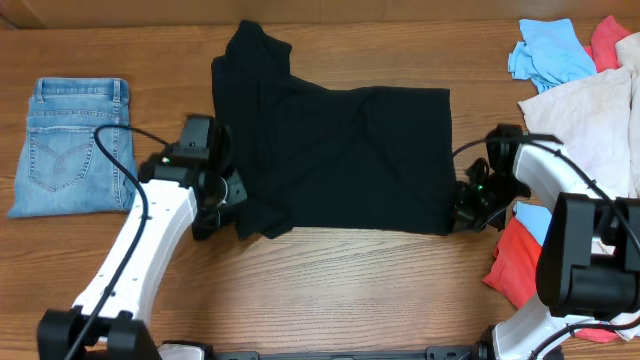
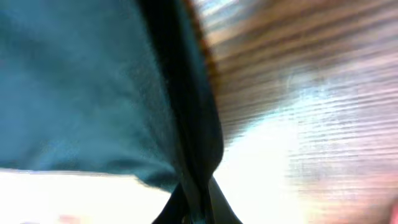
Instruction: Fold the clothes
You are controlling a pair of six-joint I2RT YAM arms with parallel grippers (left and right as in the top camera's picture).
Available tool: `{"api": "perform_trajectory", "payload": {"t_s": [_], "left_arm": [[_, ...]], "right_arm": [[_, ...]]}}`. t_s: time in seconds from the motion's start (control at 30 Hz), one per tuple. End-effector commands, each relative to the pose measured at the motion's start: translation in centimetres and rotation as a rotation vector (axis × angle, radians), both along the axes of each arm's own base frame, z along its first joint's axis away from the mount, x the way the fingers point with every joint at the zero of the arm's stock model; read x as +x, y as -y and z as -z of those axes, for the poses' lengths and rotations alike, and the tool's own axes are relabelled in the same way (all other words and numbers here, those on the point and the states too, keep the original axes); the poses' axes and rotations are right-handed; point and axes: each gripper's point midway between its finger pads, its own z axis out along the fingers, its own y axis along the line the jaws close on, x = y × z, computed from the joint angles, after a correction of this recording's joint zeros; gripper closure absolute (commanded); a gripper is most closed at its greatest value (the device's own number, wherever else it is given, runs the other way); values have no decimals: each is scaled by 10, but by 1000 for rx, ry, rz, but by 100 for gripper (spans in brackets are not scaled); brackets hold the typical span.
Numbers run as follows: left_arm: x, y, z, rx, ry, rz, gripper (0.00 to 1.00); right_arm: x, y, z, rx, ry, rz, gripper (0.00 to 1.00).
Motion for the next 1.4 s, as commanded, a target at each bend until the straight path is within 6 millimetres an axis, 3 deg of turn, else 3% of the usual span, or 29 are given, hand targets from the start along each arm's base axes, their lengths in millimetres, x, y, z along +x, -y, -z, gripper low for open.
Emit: {"api": "perform_trajectory", "payload": {"t_s": [0.0, 0.17, 0.33, 0.53, 0.73, 0.8, 0.97, 1.1, 1.27, 1.37], "left_arm": [[29, -6, -77, 35, 209, 76, 96], [50, -28, -177, 46, 420, 76, 96], [53, -49, -268, 20, 621, 70, 96], [35, -56, -344, 8, 795, 108, 96], [2, -66, -400, 63, 911, 84, 96], [-11, -68, -416, 78, 951, 75, 96], [-31, -64, -444, 103, 1044, 78, 96], [-32, -64, -443, 106, 1037, 79, 96], [4, -72, -414, 78, 937, 74, 96], [46, -78, -384, 46, 846, 76, 96]], "right_arm": [[50, 0, -62, 12, 210, -37, 96], [87, 8, -168, -38, 430, -50, 96], [93, 19, -259, -121, 601, -51, 96], [85, 25, -336, -186, 785, -38, 96], [67, 25, -389, -217, 958, -24, 96], [60, 26, -397, -232, 984, -19, 96], [47, 36, -409, -299, 1018, 8, 96], [49, 40, -412, -323, 1036, 16, 96], [77, 44, -403, -330, 1025, 16, 96], [107, 47, -377, -323, 962, 4, 96]]}}
